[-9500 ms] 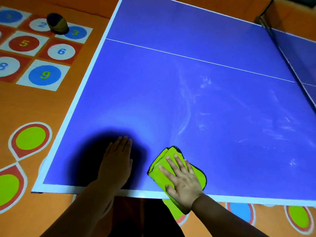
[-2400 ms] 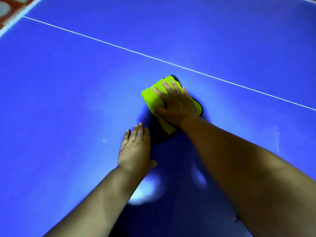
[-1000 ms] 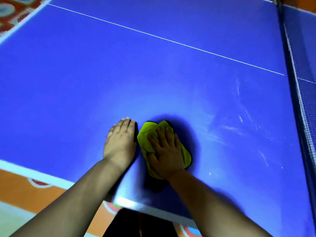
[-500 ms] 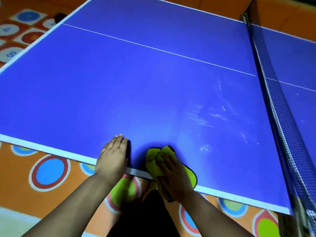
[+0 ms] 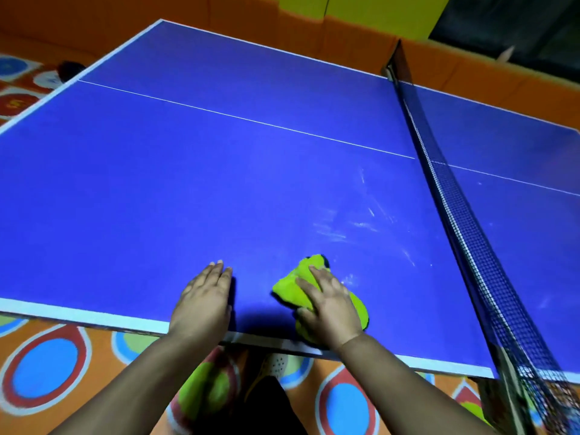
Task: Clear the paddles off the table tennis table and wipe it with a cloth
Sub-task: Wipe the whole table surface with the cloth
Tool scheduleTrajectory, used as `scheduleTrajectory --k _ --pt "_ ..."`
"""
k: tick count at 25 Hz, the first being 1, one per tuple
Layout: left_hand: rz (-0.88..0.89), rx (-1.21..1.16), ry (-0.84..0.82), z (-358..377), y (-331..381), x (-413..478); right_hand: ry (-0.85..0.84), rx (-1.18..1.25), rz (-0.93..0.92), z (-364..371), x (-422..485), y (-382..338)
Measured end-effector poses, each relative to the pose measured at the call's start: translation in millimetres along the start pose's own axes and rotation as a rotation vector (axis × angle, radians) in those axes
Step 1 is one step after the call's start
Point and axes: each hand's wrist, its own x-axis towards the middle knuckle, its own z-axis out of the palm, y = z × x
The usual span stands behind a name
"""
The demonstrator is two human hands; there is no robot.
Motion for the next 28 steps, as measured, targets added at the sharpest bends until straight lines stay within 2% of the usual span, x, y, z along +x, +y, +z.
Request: scheduleTrajectory --k 2,3,5,9,14,17,20,23,28 --pt "0.018 0.001 -0.011 2.1 4.0 3.7 -0.212 0.095 -0.015 20.9 -1.3 -16.3" --pt "0.025 0.001 -0.013 3.5 4.7 5.3 -0.227 0.09 0.001 29.1 -1.3 -20.0" --pt "0.026 -0.009 -0.012 6.4 3.3 6.5 -0.133 0.009 -0.01 38.8 0.3 -22.9" --pt "0.034 -0.005 -0.035 14.1 -4.5 11.4 -0.158 -0.169 -0.083 53.3 10.1 -17.0" --pt "0.031 0.001 -0.102 30.5 0.5 35.8 -0.108 -0.118 -0.134 73.6 16.0 -7.2" --pt "0.132 0.04 -0.07 39.4 7.7 67.3 -0.029 -0.026 -0.136 79.1 34.4 9.9" --pt "0.157 0.062 -0.071 49.3 15.0 112.6 0.034 -0.003 -0.159 80.7 78.8 38.5" --pt "0.088 0.021 -0.111 48.9 34.1 156.6 0.046 -0.026 -0.156 76.6 136.5 70.3" --pt "-0.029 0.002 -0.079 46.6 67.3 254.1 0.069 -0.016 -0.116 67.6 263.5 134.0"
